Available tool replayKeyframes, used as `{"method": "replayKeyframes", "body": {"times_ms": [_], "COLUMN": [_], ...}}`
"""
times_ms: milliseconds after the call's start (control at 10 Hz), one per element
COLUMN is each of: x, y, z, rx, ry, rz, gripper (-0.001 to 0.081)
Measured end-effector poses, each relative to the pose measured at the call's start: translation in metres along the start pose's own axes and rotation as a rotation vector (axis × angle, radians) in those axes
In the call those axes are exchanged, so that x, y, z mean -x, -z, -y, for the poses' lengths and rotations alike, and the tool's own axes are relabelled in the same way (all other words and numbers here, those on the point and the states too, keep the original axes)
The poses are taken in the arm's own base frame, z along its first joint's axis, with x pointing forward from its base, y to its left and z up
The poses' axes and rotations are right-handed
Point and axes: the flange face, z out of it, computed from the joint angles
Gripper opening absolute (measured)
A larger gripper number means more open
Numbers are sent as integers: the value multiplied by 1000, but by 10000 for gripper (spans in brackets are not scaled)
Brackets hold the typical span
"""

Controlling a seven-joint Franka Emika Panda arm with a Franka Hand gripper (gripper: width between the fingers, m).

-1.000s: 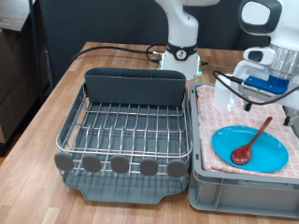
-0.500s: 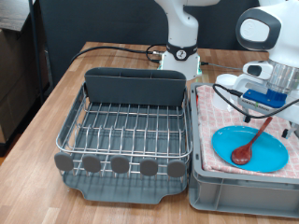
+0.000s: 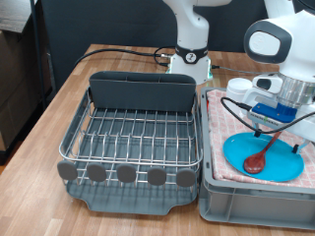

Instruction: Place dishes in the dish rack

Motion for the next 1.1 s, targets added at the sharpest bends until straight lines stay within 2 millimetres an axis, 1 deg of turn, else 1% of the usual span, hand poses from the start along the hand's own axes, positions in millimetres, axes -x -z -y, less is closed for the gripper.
{"method": "replayKeyframes", "body": {"times_ms": [100, 200, 300, 500, 600, 700, 800, 900, 1100], "x": [1, 2, 2, 3, 3, 3, 4, 5, 5], "y": [-3, -5, -6, -7, -7, -7, -7, -5, 5], "z": [-1, -3, -3, -5, -5, -5, -5, -5, -2], "rx": [-3, -4, -4, -5, -5, -5, -5, -5, 0], "ry": [-7, -10, -12, -15, -18, -18, -19, -14, -4], "rz": [-8, -12, -14, -17, -17, -17, -14, -9, -11], "gripper": [803, 710, 710, 351, 351, 189, 189, 84, 84]}}
